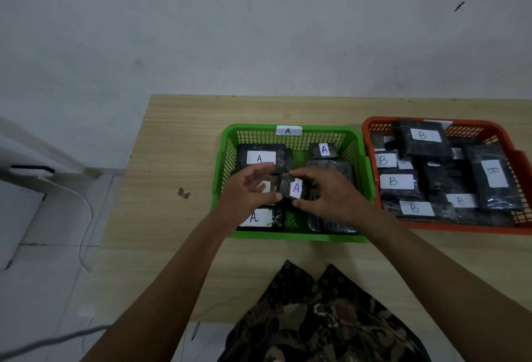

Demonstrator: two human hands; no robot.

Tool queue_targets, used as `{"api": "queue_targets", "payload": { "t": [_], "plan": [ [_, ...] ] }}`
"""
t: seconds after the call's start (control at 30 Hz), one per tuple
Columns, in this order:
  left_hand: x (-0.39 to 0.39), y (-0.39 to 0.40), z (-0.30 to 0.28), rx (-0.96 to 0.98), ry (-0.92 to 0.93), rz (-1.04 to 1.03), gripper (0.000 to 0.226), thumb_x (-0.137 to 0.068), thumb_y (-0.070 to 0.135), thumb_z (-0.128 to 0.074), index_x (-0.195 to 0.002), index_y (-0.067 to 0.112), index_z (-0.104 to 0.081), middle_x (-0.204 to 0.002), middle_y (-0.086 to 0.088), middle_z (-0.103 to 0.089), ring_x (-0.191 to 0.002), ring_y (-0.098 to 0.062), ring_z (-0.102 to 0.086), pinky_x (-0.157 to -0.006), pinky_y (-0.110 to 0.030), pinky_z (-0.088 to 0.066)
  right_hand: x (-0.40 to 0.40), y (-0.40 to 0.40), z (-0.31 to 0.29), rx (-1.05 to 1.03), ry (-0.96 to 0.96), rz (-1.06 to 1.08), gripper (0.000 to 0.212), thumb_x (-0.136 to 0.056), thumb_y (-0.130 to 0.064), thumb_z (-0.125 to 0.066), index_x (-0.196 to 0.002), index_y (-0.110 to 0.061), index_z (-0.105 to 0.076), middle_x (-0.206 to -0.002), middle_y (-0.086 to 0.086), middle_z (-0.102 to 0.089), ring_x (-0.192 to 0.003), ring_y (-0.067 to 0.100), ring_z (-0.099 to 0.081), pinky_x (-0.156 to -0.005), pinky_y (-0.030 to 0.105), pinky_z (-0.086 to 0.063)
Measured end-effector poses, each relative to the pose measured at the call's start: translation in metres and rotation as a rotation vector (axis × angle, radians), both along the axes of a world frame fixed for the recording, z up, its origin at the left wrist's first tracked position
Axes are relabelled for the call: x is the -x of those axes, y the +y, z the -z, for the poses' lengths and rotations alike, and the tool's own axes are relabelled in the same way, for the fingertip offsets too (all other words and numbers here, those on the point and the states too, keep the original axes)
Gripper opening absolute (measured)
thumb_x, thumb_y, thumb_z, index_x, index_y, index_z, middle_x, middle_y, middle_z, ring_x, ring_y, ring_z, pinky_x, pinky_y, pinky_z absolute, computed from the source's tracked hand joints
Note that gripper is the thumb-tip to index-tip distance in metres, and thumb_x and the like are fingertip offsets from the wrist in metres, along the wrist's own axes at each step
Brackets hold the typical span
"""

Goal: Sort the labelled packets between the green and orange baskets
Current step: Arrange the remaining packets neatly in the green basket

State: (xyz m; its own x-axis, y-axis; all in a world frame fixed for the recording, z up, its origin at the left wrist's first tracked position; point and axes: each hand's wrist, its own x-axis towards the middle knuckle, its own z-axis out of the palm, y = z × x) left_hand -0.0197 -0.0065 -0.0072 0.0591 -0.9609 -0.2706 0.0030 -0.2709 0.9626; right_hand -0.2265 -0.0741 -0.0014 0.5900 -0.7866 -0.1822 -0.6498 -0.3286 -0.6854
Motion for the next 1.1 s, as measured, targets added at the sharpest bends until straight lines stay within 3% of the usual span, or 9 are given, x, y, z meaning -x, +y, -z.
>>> {"api": "queue_targets", "payload": {
  "t": [0.1, 0.2, 0.27, 0.33, 0.43, 0.6, 0.9, 0.97, 1.1],
  "plan": [
    [-0.009, 0.006, 0.008, 0.209, -0.605, -0.231, 0.052, -0.081, 0.025, -0.077, -0.130, 0.018, -0.059, -0.133, 0.008, -0.058, -0.124, -0.004, -0.051, -0.103, -0.011, -0.036, 0.000, 0.010, 0.002, 0.048, 0.076, -0.064, 0.062, -0.078, -0.036, -0.077, -0.134, -0.022, -0.053, -0.128, -0.001, -0.059, -0.114, 0.015, -0.055, -0.096, 0.030, -0.045],
    [-0.020, 0.013, 0.026, 0.125, -0.877, -0.413, 0.059, -0.090, 0.034, -0.063, -0.143, 0.016, -0.044, -0.150, -0.004, -0.042, -0.143, -0.017, -0.030, -0.112, -0.027, -0.030, -0.001, 0.019, 0.005, 0.075, 0.165, -0.139, 0.060, -0.078, -0.033, -0.075, -0.132, -0.021, -0.051, -0.127, -0.001, -0.055, -0.113, 0.019, -0.054, -0.085, 0.027, -0.041],
    [-0.023, 0.016, 0.038, -0.022, -0.836, -0.387, 0.066, -0.094, 0.036, -0.056, -0.151, 0.013, -0.029, -0.155, -0.010, -0.033, -0.144, -0.024, -0.027, -0.112, -0.038, -0.031, -0.003, 0.023, 0.006, 0.097, 0.274, -0.173, 0.061, -0.079, -0.036, -0.070, -0.134, -0.026, -0.045, -0.128, -0.003, -0.051, -0.111, 0.023, -0.055, -0.078, 0.031, -0.044],
    [-0.025, 0.014, 0.045, -0.128, -0.726, -0.393, 0.066, -0.098, 0.033, -0.051, -0.153, 0.011, -0.022, -0.148, -0.015, -0.043, -0.134, -0.031, -0.043, -0.106, -0.039, -0.037, -0.006, 0.025, 0.004, 0.137, 0.377, -0.199, 0.063, -0.079, -0.038, -0.068, -0.135, -0.031, -0.042, -0.128, -0.003, -0.048, -0.108, 0.026, -0.056, -0.074, 0.031, -0.041],
    [-0.026, 0.011, 0.048, -0.086, -0.712, -0.483, 0.045, -0.101, 0.023, -0.043, -0.144, 0.013, -0.041, -0.125, -0.015, -0.063, -0.111, -0.034, -0.060, -0.090, -0.038, -0.046, -0.015, 0.028, -0.001, 0.173, 0.434, -0.230, 0.061, -0.078, -0.035, -0.068, -0.134, -0.032, -0.044, -0.125, -0.002, -0.046, -0.104, 0.027, -0.056, -0.072, 0.029, -0.035],
    [-0.027, 0.011, 0.050, -0.025, -0.753, -0.511, 0.024, -0.101, 0.018, -0.040, -0.116, 0.011, -0.056, -0.100, -0.015, -0.068, -0.089, -0.035, -0.062, -0.069, -0.036, -0.041, -0.019, 0.022, 0.000, 0.131, 0.516, -0.249, 0.063, -0.078, -0.027, -0.070, -0.136, -0.030, -0.046, -0.130, 0.001, -0.045, -0.108, 0.029, -0.056, -0.075, 0.033, -0.044],
    [-0.025, 0.011, 0.054, -0.004, -0.794, -0.545, 0.022, -0.102, 0.020, -0.041, -0.111, 0.009, -0.057, -0.085, -0.013, -0.067, -0.068, -0.024, -0.054, -0.061, -0.029, -0.033, -0.013, 0.006, 0.003, 0.031, 0.351, -0.331, 0.056, -0.082, 0.001, -0.058, -0.126, -0.032, -0.060, -0.138, -0.003, -0.041, -0.123, 0.024, -0.047, -0.087, 0.033, -0.047],
    [-0.025, 0.011, 0.055, -0.002, -0.795, -0.552, 0.022, -0.101, 0.020, -0.042, -0.112, 0.009, -0.058, -0.086, -0.013, -0.068, -0.070, -0.026, -0.057, -0.062, -0.029, -0.034, -0.015, 0.008, 0.004, 0.038, 0.357, -0.350, 0.053, -0.084, 0.002, -0.057, -0.123, -0.034, -0.062, -0.146, 0.000, -0.033, -0.126, 0.029, -0.045, -0.087, 0.038, -0.050],
    [-0.027, 0.011, 0.059, 0.030, -0.793, -0.557, 0.022, -0.101, 0.020, -0.042, -0.111, 0.009, -0.059, -0.083, -0.013, -0.068, -0.070, -0.031, -0.062, -0.060, -0.030, -0.036, -0.020, 0.015, 0.009, -0.067, 0.346, -0.366, 0.044, -0.088, -0.013, -0.061, -0.128, -0.031, -0.060, -0.149, -0.001, -0.028, -0.132, 0.023, -0.042, -0.085, 0.025, -0.040]
  ]
}}
